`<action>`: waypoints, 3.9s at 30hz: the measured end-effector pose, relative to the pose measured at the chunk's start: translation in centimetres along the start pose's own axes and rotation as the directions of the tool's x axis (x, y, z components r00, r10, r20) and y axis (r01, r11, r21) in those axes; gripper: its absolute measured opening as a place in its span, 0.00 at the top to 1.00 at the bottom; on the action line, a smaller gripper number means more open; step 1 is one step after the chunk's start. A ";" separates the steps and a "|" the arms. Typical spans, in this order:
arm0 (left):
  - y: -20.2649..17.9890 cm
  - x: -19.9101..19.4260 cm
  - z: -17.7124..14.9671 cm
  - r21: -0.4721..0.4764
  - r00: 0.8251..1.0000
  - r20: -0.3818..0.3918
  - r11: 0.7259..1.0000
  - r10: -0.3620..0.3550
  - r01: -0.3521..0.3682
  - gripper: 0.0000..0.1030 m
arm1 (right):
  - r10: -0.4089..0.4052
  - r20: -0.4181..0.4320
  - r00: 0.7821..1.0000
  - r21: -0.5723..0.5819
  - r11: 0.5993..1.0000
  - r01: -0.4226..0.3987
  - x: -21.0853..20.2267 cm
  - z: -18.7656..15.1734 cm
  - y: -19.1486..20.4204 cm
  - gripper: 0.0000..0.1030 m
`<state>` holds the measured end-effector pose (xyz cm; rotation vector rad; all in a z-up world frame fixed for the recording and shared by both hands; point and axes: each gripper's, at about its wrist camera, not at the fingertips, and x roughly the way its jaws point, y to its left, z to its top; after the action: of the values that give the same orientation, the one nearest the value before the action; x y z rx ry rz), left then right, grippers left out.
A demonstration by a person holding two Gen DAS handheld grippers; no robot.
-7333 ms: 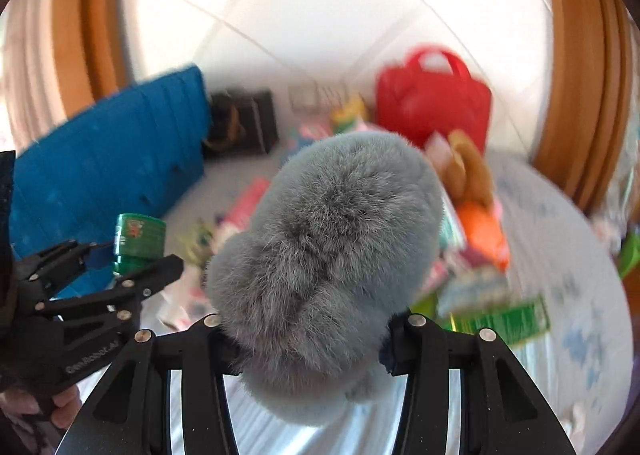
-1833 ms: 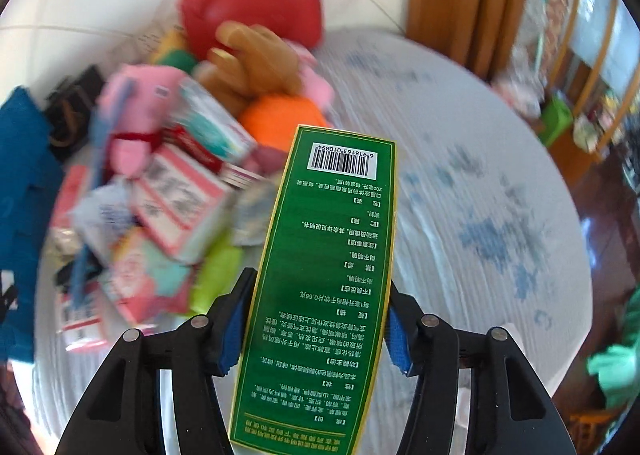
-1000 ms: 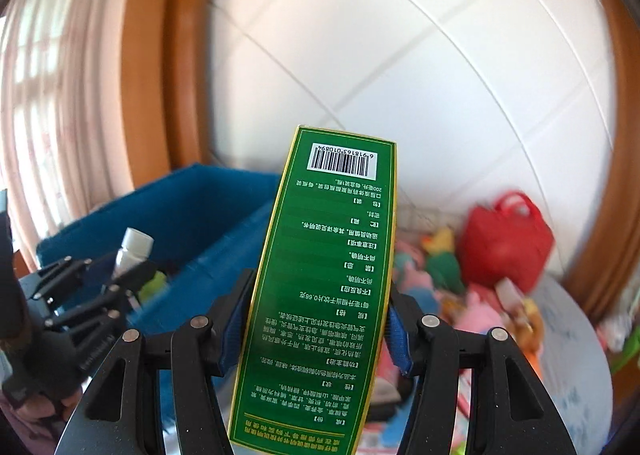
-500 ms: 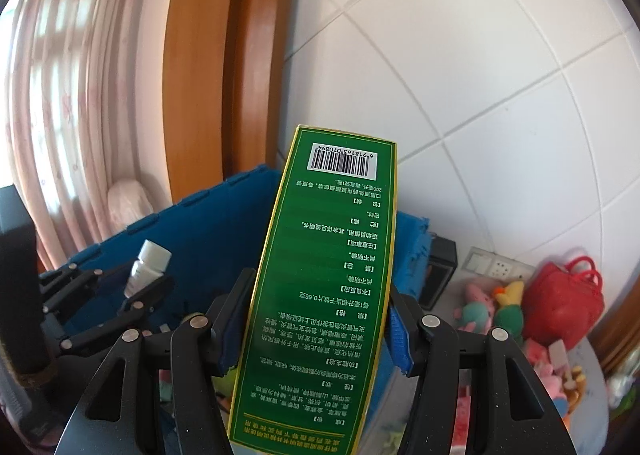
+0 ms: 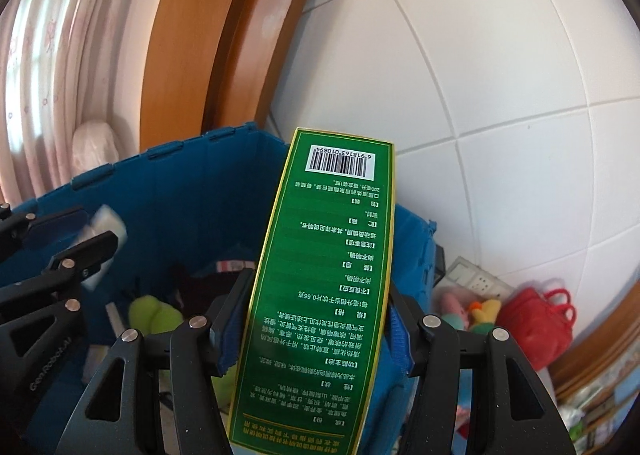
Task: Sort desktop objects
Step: 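Carry both items over the blue crate and open both tools to drop them, then move both tools back over the pile on the table, then grasp the white paper roll with the left tool while the right tool grasps the pink Kotex pack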
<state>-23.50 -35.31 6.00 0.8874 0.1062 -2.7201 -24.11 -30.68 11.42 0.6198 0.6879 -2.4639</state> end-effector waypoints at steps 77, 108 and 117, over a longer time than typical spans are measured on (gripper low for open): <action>-37.7 8.4 -28.8 0.167 0.885 -0.435 0.950 -0.169 0.264 0.26 | -0.043 -0.419 0.907 0.528 0.801 0.282 -6.9 -51.8 -37.0 0.00; -36.2 11.3 -31.2 0.126 0.831 -0.529 0.952 -0.173 0.279 0.55 | 0.257 -0.474 0.842 0.657 0.740 0.144 5.6 -51.1 -33.0 0.05; -35.1 10.6 -30.6 0.100 0.833 -0.521 0.956 -0.185 0.275 0.56 | 0.234 -0.498 0.835 0.627 0.763 0.159 4.0 -51.8 -33.6 0.19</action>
<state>-24.34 0.53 -25.56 1.7378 0.0887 -2.6569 -31.57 22.71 -18.99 1.6469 -0.0531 -2.4520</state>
